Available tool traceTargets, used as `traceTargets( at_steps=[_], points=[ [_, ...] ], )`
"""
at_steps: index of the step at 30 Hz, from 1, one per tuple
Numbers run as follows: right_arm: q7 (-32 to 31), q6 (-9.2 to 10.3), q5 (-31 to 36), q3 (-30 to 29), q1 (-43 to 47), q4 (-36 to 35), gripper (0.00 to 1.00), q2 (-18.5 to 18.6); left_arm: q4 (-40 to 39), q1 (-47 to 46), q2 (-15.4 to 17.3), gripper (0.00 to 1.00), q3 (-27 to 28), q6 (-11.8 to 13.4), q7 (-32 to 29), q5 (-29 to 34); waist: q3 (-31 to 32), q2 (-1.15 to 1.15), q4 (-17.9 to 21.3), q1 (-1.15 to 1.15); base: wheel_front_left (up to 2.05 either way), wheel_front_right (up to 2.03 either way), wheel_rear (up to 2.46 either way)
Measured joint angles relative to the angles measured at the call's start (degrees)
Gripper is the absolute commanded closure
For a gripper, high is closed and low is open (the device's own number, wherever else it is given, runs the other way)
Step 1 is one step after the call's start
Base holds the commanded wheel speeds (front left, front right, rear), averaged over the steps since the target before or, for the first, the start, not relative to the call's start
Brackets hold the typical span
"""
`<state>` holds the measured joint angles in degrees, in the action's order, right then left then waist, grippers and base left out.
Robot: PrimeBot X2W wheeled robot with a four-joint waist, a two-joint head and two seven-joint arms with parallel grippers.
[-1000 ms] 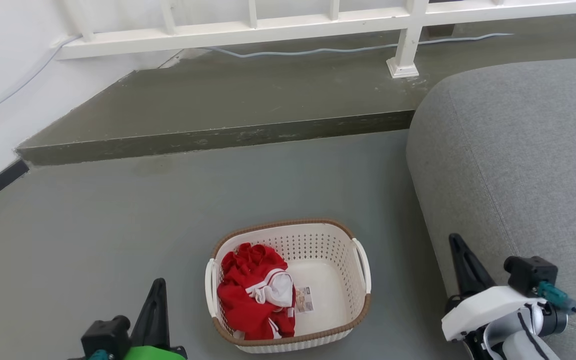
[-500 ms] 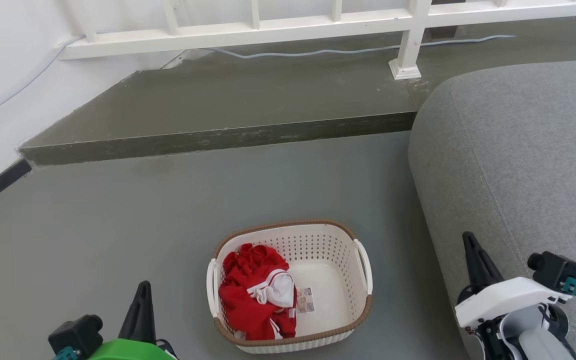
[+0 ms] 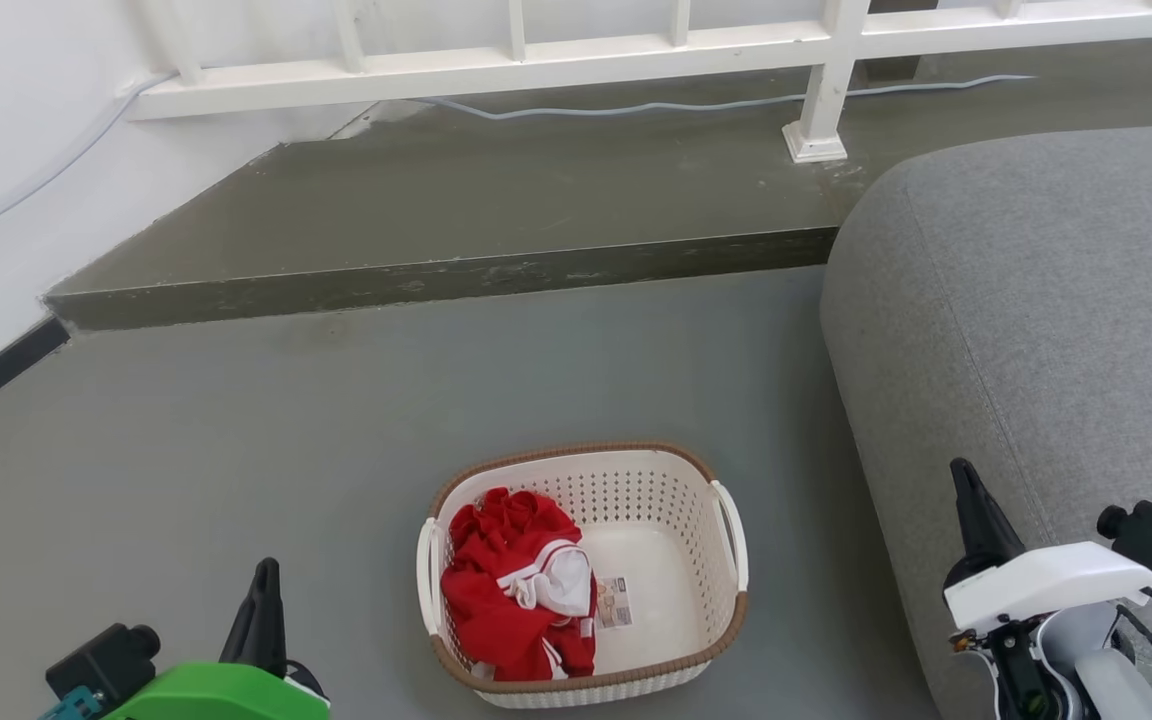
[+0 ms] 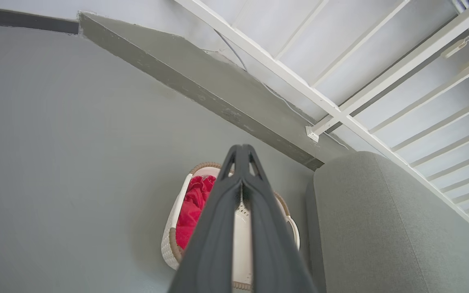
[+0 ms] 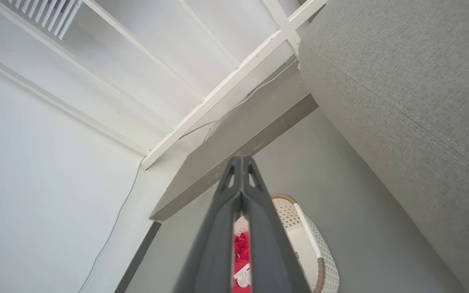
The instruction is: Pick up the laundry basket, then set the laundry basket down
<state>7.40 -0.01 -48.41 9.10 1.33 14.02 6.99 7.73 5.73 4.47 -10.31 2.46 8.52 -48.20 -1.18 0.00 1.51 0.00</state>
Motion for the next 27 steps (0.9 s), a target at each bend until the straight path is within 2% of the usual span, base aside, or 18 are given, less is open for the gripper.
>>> traceTargets(
  at_steps=[27],
  points=[
    [-5.0, -3.01, -21.5, -6.1, -2.1, 0.4, 1.00, -1.2, 2.9, -3.4, 0.6, 1.00, 4.2, -3.7, -4.9, -22.6, 0.4, 0.00, -0.7, 0.00, 0.00, 0.00, 0.00]
  ],
)
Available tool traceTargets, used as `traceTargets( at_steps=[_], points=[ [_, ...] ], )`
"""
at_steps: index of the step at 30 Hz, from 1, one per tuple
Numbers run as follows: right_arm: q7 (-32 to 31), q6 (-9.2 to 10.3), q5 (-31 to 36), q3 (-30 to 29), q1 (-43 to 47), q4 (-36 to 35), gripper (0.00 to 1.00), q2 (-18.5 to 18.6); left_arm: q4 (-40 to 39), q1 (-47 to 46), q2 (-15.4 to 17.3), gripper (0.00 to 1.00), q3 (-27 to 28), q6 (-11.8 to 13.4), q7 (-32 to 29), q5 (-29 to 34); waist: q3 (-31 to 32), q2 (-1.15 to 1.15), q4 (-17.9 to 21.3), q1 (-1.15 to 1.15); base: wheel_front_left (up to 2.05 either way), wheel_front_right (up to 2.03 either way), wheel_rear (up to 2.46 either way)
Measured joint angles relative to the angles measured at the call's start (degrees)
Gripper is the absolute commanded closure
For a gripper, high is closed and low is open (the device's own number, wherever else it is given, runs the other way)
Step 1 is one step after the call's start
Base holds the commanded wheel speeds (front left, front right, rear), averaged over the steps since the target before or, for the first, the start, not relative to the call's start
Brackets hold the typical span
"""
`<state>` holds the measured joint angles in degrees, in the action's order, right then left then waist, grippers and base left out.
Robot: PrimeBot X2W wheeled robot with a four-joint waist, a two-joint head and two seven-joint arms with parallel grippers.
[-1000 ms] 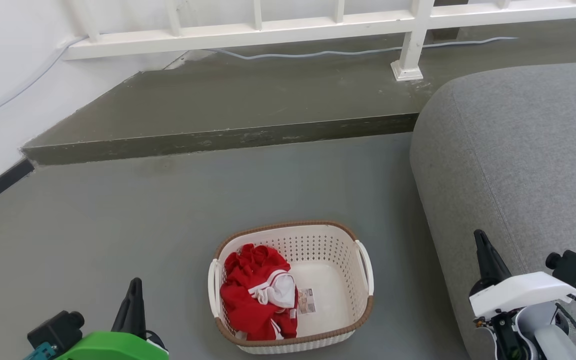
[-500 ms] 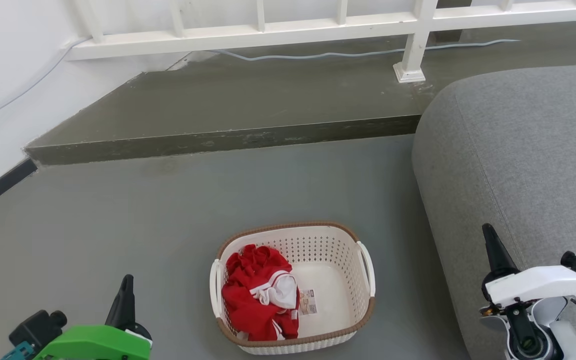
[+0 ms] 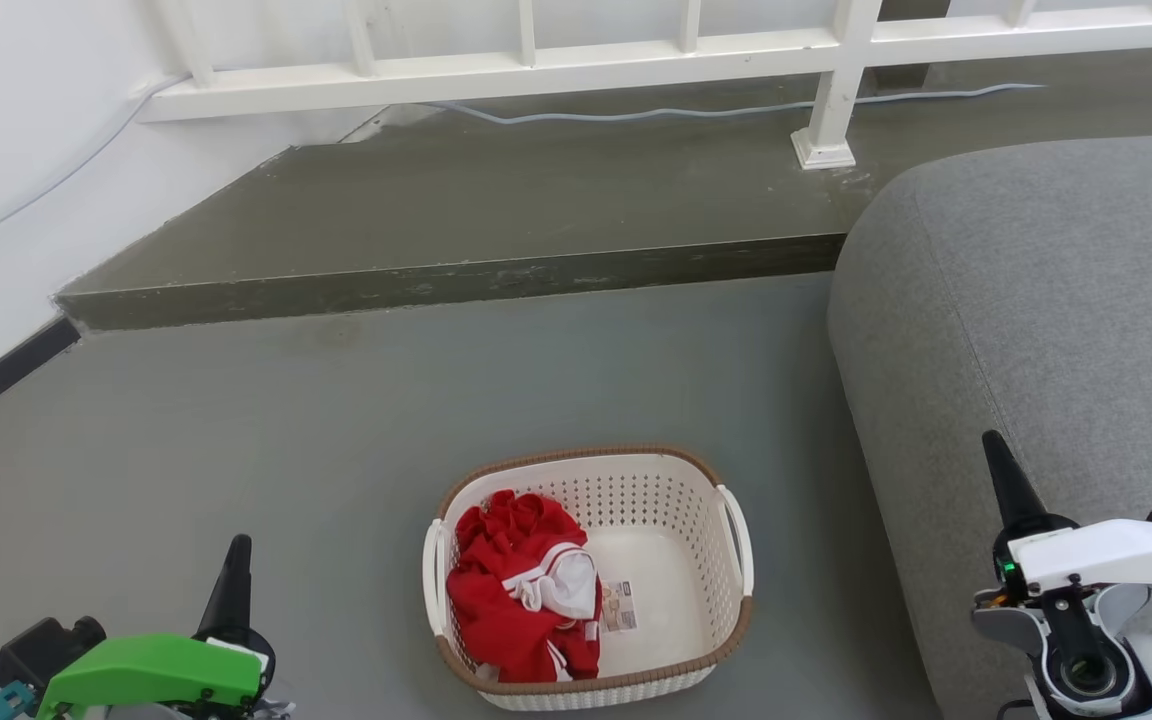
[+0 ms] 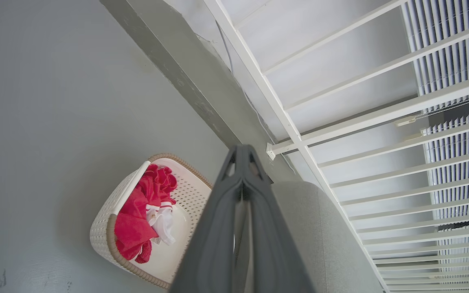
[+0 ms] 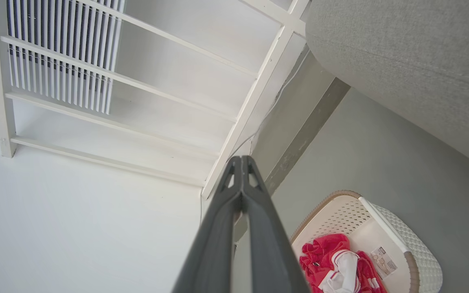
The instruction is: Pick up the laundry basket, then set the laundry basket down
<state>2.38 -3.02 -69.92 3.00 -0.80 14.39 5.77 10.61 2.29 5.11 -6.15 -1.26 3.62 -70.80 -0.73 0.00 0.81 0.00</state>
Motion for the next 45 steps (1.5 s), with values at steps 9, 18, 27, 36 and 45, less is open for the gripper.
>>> traceTargets(
  at_steps=[9, 18, 27, 36, 45],
  points=[
    [-1.7, -0.82, -6.8, -2.0, -0.3, 0.3, 1.00, -0.3, 0.9, -1.2, 0.1, 1.00, 1.1, -1.4, -1.2, -7.2, 0.1, 0.00, -0.2, 0.00, 0.00, 0.00, 0.00],
    [-3.3, -2.01, -13.6, -4.0, -1.2, 0.5, 1.00, -0.5, 1.9, -2.3, 0.3, 1.00, 2.5, -2.8, -2.9, -14.4, 0.3, 0.00, -0.5, 0.00, 0.00, 0.00, 0.00],
    [-4.7, -3.03, -20.4, -5.9, -1.5, 0.8, 1.00, -1.0, 2.8, -3.5, 0.4, 1.00, 3.9, -4.3, -4.1, -21.6, 0.4, 0.00, -0.7, 0.00, 0.00, 0.00, 0.00],
    [-5.7, -3.53, -24.7, -7.1, -2.3, 0.9, 1.00, -1.2, 3.6, -4.2, 0.7, 1.00, 4.5, -5.2, -5.1, -25.8, 0.5, 0.00, -0.8, 0.00, 0.00, 0.00, 0.00],
    [-5.8, -3.54, -24.8, -7.2, -2.3, 1.1, 1.00, -1.2, 3.8, -4.2, 0.7, 1.00, 4.6, -5.3, -5.1, -25.7, 0.5, 0.00, -0.8, 0.00, 0.00, 0.00, 0.00]
  ],
)
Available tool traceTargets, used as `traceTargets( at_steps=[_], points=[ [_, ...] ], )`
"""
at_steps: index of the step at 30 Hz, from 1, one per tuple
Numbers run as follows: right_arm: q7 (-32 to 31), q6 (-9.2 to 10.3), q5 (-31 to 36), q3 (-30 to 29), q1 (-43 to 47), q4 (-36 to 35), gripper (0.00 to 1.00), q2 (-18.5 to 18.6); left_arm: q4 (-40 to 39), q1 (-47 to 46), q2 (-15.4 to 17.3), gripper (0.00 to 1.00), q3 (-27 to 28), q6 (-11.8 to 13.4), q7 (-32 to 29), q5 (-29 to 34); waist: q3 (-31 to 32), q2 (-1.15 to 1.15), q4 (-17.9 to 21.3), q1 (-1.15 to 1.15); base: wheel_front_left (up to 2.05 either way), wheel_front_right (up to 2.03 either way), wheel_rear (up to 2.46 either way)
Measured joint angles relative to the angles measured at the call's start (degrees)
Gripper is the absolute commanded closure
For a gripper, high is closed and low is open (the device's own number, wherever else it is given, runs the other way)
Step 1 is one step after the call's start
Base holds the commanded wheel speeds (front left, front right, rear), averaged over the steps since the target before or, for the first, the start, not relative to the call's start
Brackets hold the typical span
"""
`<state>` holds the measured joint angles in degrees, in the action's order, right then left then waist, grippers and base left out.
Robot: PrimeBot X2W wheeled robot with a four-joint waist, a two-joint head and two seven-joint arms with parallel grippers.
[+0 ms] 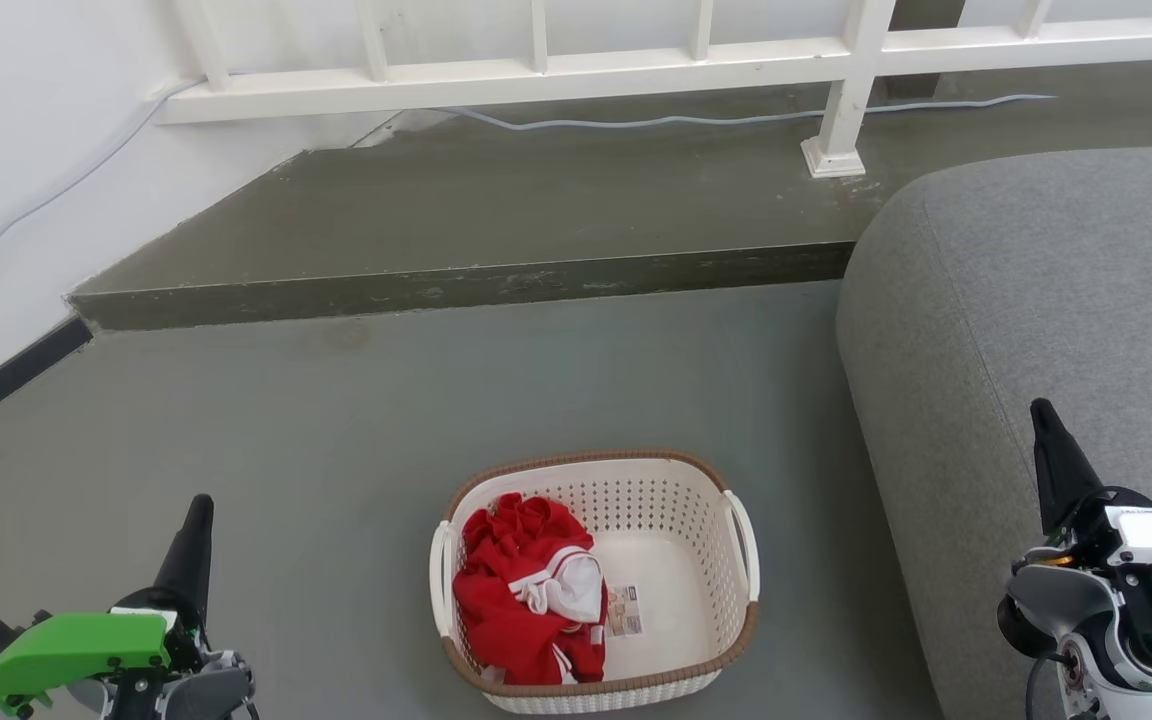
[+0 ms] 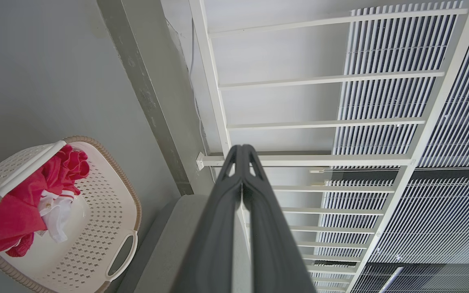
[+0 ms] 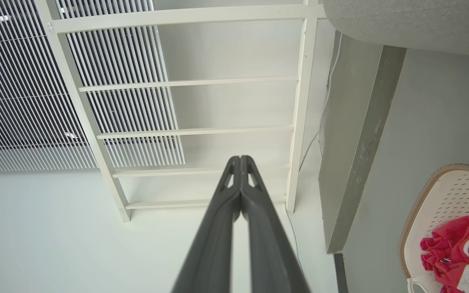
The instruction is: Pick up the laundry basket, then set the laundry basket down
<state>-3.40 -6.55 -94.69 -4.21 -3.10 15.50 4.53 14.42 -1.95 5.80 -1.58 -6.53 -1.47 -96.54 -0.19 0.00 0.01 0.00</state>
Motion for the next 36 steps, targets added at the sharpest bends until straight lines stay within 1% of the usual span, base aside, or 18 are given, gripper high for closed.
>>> traceTargets(
  at_steps=[36],
  points=[
    [0.0, 0.00, 0.0, -0.2, 0.0, 0.5, 1.00, -0.1, 1.0, -0.5, 0.0, 1.00, 0.3, -0.1, -0.1, 0.0, 0.0, 0.00, 0.0, 0.00, 0.00, 0.00, 0.00]
  ],
)
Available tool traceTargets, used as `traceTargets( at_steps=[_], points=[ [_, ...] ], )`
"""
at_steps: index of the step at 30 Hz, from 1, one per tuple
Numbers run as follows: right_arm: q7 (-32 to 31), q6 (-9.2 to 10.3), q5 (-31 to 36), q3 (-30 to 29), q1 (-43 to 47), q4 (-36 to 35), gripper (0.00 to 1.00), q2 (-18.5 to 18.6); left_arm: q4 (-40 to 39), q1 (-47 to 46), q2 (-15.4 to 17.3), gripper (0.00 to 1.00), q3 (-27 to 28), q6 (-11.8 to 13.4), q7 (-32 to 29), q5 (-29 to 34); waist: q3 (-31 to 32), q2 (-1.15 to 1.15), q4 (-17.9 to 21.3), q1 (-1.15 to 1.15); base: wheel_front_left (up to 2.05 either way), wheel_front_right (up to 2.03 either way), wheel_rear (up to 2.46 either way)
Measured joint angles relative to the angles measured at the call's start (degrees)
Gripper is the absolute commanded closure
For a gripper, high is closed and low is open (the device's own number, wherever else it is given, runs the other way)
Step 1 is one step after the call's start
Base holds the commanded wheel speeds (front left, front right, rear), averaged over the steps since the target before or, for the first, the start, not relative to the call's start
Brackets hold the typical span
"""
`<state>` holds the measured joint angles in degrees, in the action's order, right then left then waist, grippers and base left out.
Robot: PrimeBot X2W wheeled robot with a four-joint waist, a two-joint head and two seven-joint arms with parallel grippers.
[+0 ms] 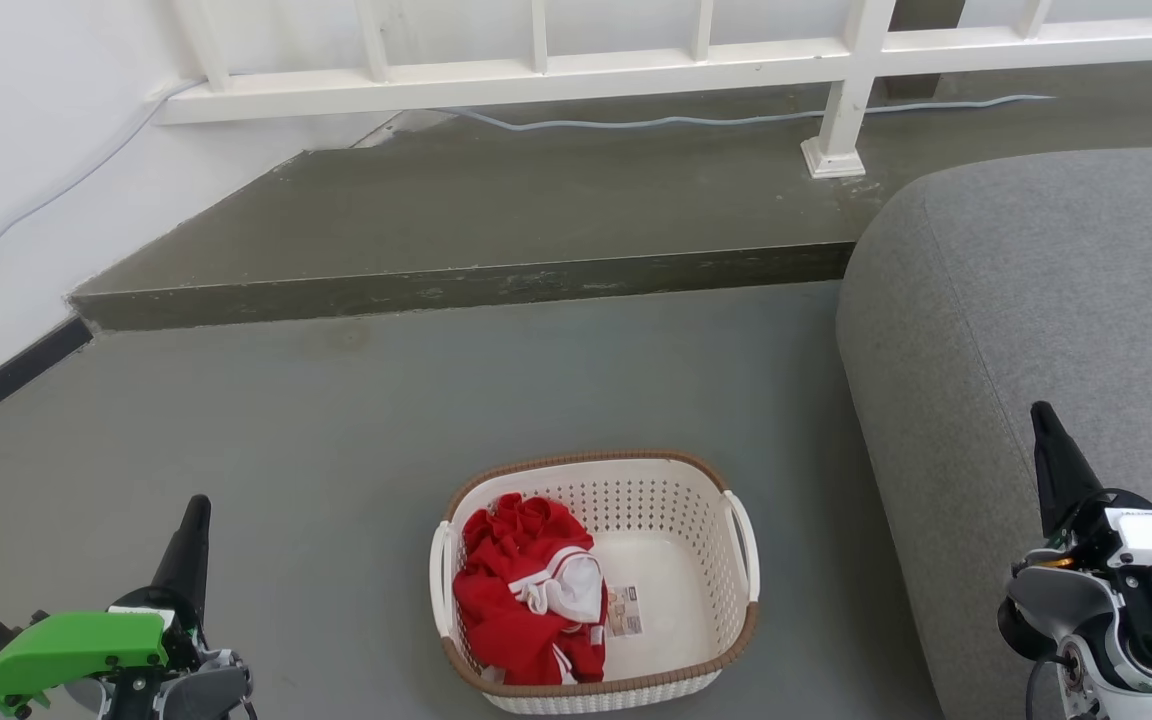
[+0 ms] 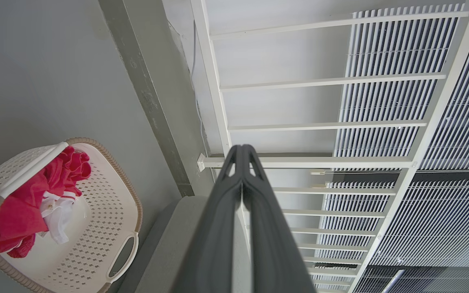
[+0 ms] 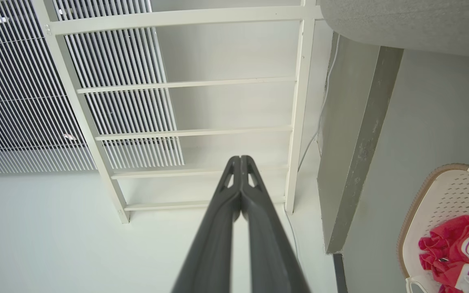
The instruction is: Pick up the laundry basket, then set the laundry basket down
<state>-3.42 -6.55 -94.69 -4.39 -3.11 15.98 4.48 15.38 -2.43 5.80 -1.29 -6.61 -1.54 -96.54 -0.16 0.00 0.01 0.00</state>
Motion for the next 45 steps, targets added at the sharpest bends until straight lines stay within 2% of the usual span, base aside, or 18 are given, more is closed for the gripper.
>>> traceTargets(
  at_steps=[45],
  points=[
    [-0.2, -0.01, 0.0, -0.2, 0.0, 0.2, 1.00, -0.1, 0.5, -0.2, 0.0, 1.00, 0.4, -0.4, -0.5, 0.0, 0.0, 0.00, 0.0, 0.00, 0.00, 0.00, 0.00]
  ],
)
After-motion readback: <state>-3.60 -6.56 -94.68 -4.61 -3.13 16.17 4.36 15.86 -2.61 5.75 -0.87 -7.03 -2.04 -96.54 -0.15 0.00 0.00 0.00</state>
